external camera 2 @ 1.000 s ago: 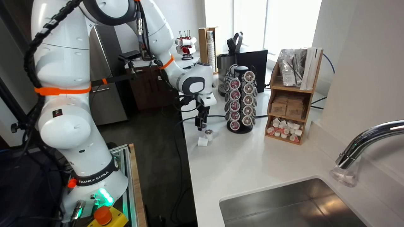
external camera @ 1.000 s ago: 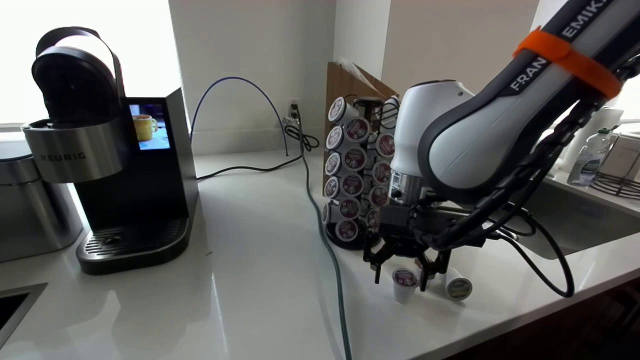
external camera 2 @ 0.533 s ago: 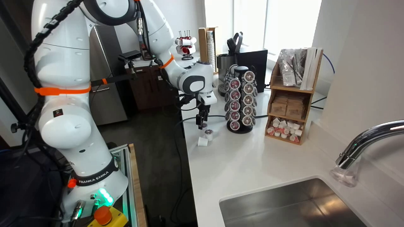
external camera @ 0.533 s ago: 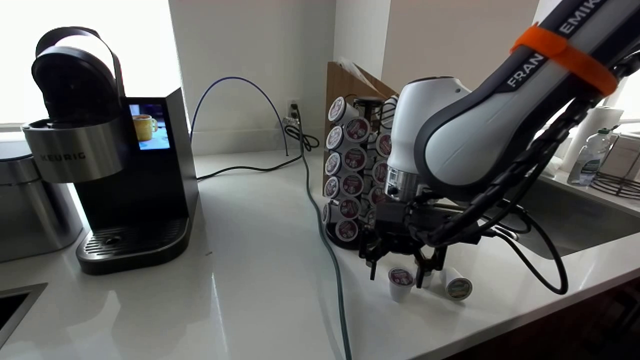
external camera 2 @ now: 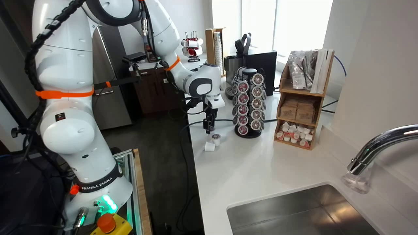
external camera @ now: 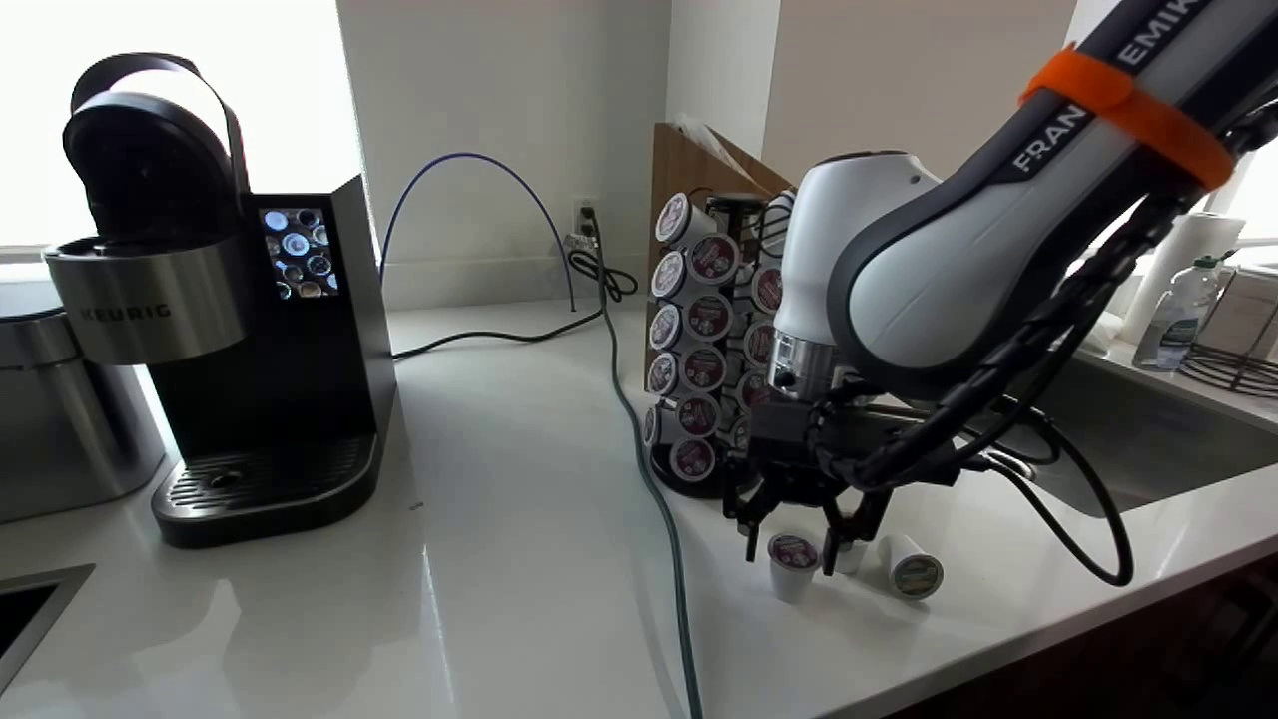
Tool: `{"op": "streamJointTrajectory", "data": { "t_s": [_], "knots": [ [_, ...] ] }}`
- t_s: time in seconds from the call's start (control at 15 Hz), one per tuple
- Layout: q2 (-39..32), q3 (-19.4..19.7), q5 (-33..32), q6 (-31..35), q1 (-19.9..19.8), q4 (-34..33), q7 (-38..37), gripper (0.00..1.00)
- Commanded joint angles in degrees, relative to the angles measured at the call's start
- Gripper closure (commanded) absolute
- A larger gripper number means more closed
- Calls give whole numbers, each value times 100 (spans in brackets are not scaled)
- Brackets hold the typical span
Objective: Place one coffee pod on the stand.
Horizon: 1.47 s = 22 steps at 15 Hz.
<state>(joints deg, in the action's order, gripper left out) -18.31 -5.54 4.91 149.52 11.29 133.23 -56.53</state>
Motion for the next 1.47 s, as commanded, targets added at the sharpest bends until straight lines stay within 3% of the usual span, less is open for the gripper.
{"op": "streamJointTrajectory", "data": {
  "t_s": [0.0,0.27,0.53,0.67,0.93,1.13,1.4],
  "knots": [
    [87,110,16,-39,136,40,-102,41],
    [230,82,-31,-67,202,97,-101,71],
    [617,93,-331,-90,441,247,-260,71],
    [919,156,-821,-154,610,336,-487,71],
    [1622,123,-2418,-480,785,470,-1257,71],
    [2164,-164,-3561,-1008,656,491,-1887,71],
    [2910,-582,-4493,-1484,368,547,-2266,71]
  ]
}}
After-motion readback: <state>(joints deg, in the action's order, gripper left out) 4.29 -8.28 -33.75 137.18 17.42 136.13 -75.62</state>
